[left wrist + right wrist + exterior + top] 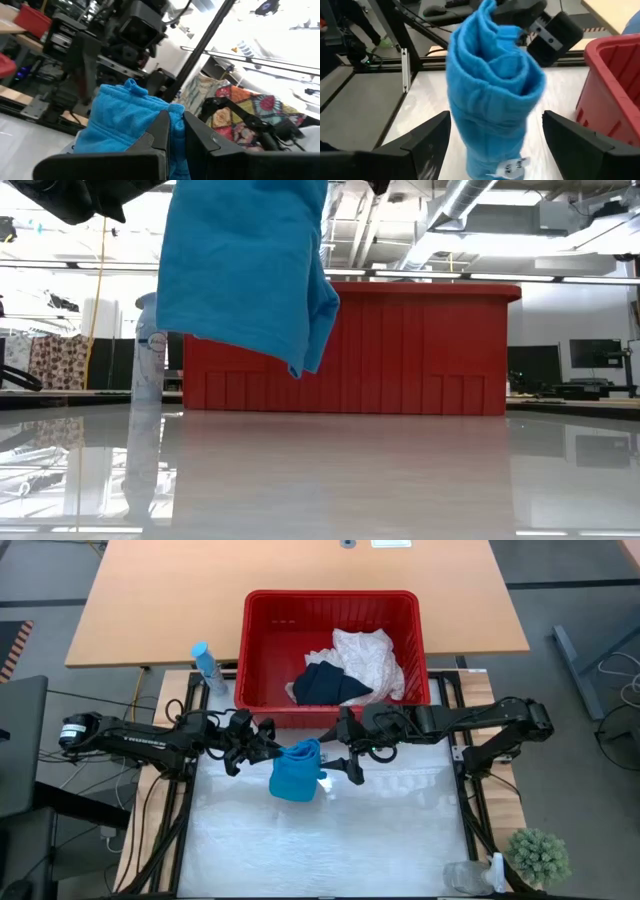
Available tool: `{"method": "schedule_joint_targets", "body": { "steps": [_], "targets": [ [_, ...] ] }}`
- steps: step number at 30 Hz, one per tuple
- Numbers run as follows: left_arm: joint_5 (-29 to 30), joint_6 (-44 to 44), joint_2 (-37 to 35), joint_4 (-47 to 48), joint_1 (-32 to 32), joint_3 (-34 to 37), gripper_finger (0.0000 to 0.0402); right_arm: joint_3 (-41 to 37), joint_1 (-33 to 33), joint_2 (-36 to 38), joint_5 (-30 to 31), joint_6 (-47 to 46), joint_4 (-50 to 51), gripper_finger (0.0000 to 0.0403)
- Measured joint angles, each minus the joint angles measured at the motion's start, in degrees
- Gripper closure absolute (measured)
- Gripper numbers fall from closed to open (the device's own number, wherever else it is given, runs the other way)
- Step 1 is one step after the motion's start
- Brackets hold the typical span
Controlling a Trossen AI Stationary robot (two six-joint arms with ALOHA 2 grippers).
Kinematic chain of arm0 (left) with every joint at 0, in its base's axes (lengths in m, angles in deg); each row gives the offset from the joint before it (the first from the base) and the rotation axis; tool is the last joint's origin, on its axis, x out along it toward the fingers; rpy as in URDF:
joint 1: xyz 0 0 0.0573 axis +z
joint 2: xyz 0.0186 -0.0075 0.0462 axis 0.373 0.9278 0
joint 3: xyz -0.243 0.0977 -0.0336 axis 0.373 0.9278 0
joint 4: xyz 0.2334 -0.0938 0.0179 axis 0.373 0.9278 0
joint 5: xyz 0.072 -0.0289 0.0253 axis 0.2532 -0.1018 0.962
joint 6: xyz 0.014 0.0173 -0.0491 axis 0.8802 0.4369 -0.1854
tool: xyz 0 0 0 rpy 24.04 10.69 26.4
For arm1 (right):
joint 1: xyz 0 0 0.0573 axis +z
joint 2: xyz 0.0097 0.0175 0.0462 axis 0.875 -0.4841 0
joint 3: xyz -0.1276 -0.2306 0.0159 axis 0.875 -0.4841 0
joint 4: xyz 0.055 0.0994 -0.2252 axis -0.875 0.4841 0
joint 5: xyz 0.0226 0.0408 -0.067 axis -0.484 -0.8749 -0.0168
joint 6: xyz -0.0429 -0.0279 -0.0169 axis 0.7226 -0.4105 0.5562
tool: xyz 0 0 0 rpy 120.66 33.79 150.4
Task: Fold laundry
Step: Fold the blue shorts
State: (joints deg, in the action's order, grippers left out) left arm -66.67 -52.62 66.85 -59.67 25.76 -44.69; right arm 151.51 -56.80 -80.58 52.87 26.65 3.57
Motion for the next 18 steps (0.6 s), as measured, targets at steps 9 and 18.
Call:
{"method": "schedule_joint_targets", "body": {
  "steps": [9,18],
  "targets": [
    [2.12,1.93,0.02,0.84,0.00,0.00,0.0386,0.02,0.17,-1.61,-1.42,-1.93,-2.85,0.0066],
    [5.30,4.40,0.02,1.88,0.00,0.00,0.0386,0.02,-0.39,-1.56,-0.58,-5.55,-4.16,0.0067]
  ]
}}
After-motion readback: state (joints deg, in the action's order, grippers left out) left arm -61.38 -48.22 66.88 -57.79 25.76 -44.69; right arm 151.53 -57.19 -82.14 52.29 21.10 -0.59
